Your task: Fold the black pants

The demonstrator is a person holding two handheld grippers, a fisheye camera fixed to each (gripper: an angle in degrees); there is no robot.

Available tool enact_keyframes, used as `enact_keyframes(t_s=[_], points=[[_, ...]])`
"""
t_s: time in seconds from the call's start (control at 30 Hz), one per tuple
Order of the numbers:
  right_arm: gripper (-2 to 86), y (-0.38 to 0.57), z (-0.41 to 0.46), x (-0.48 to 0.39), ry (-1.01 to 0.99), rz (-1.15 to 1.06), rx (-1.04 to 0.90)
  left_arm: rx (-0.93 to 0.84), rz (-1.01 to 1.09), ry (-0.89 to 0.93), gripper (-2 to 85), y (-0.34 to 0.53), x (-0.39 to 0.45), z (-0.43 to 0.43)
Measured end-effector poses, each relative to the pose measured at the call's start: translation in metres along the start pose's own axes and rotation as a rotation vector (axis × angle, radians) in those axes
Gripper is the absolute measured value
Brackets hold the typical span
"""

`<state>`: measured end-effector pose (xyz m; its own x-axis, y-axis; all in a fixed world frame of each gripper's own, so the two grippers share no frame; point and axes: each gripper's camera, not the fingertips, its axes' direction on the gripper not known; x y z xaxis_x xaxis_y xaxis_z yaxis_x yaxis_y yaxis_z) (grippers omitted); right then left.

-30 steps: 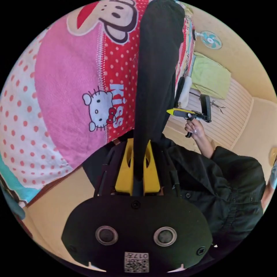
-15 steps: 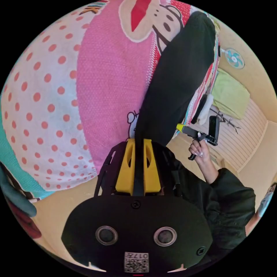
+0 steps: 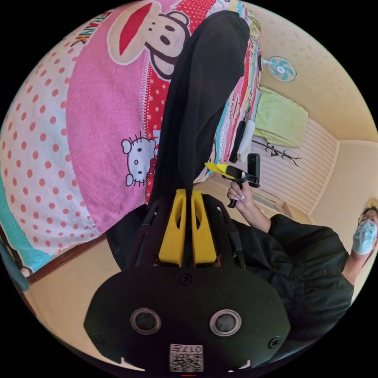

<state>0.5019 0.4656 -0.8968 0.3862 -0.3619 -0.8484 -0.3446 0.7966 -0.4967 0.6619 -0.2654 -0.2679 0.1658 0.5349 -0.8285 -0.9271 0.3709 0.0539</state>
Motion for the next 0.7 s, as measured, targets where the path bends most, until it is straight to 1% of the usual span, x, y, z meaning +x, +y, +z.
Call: enact_keyframes(t_s=[0.03,0.13,0.2,0.23,0.27,0.33,0.4,0.47,0.5,0.57,0.63,0.7], points=[[10.5,-0.011,0.01,0.007,0.029,0.04,0.02,0.007,-0.02,0.013,-0.7,0.001,-0.004,0.002],[5.7,-0.027,0.028,0.01,0.068,0.12,-0.044,0.011,-0.065,0.017,-0.7,0.005,-0.012,0.004],[4.0,-0.031,0.03,0.001,-0.039,0.082,-0.161,0.013,-0.059,0.027,-0.7,0.01,-0.011,0.004],[3.4,-0.026,0.022,-0.007,-0.066,0.054,-0.197,0.006,-0.023,0.04,-0.7,0.014,-0.007,0.004],[2.9,-0.018,0.007,-0.018,-0.037,0.018,-0.209,0.003,0.008,0.049,-0.8,0.016,-0.005,0.004],[2.5,-0.003,-0.021,-0.034,0.035,-0.039,-0.211,-0.028,0.138,0.096,-0.8,0.026,0.007,0.01],[2.2,0.013,-0.05,-0.047,0.07,-0.09,-0.204,-0.061,0.186,0.115,-0.8,0.034,0.011,0.021],[2.0,0.031,-0.071,-0.054,0.044,-0.103,-0.204,-0.083,0.207,0.15,-0.8,0.041,0.01,0.035],[2.0,0.035,-0.073,-0.053,0.059,-0.091,-0.205,-0.092,0.199,0.147,-0.8,0.045,0.006,0.048],[2.0,0.043,-0.066,-0.047,0.18,-0.09,-0.201,-0.095,0.161,0.123,-0.8,0.049,-0.003,0.069],[2.1,0.042,-0.052,-0.032,0.254,-0.042,-0.216,-0.088,0.062,0.092,-0.7,0.052,-0.02,0.098],[2.2,0.037,-0.042,-0.018,0.266,0.007,-0.23,-0.064,0.028,0.045,-0.7,0.055,-0.025,0.11]])
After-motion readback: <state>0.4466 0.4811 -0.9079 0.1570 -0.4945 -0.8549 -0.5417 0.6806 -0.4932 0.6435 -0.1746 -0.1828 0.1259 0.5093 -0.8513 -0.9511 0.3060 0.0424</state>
